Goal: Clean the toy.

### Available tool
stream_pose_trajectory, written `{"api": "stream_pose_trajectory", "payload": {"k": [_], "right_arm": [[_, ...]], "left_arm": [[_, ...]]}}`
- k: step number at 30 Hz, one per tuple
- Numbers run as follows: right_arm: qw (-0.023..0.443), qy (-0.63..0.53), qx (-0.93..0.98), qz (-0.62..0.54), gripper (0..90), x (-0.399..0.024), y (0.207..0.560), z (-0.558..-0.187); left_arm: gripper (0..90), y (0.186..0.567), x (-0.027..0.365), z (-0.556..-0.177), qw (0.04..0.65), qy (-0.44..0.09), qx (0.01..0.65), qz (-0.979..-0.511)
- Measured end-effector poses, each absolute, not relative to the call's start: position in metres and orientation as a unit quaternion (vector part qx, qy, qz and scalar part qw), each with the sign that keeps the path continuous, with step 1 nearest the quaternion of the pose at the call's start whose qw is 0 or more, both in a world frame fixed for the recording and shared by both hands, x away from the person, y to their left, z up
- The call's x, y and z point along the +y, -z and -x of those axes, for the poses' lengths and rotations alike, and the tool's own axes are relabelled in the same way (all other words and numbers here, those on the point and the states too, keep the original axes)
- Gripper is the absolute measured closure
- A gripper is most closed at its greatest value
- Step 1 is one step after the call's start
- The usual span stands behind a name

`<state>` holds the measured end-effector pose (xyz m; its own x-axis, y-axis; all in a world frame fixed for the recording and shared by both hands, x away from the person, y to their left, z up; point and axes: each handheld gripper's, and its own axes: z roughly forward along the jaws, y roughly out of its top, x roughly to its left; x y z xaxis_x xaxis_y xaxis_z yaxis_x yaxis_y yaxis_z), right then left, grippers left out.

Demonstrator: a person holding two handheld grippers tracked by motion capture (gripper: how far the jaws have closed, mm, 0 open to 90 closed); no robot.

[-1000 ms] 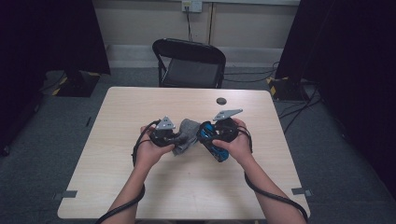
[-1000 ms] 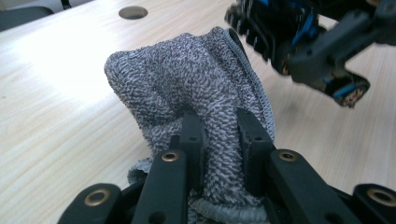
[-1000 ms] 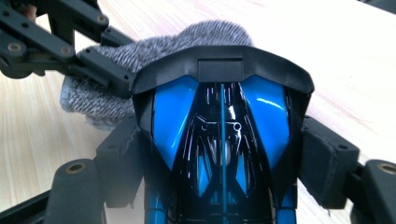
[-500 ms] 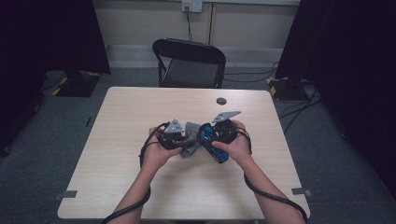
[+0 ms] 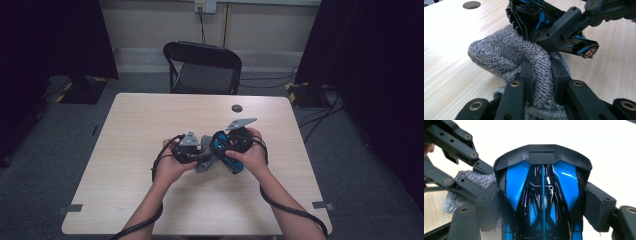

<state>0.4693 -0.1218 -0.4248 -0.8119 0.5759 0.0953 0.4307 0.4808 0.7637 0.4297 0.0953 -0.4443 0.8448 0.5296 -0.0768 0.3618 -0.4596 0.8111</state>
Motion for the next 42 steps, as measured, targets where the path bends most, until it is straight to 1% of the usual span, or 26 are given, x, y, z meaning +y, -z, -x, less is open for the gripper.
{"api": "stream_pose_trajectory", "payload": {"k": [6,14,32,42], "right_arm": [[0.088,-0.416,0.856,-0.294,26.0,-0.120,0.423,-0.470],[0.093,-0.419,0.855,-0.292,26.0,-0.117,0.417,-0.472],[0.094,-0.416,0.854,-0.297,26.0,-0.111,0.405,-0.483],[0.097,-0.422,0.848,-0.306,26.0,-0.116,0.397,-0.490]], "left_arm": [[75.2,0.446,0.091,-0.428,0.445,-0.087,0.259,-0.853],[75.2,0.454,0.074,-0.422,0.444,-0.067,0.227,-0.864],[75.2,0.467,0.050,-0.412,0.444,-0.044,0.209,-0.870],[75.2,0.468,0.037,-0.403,0.444,-0.037,0.180,-0.877]]}}
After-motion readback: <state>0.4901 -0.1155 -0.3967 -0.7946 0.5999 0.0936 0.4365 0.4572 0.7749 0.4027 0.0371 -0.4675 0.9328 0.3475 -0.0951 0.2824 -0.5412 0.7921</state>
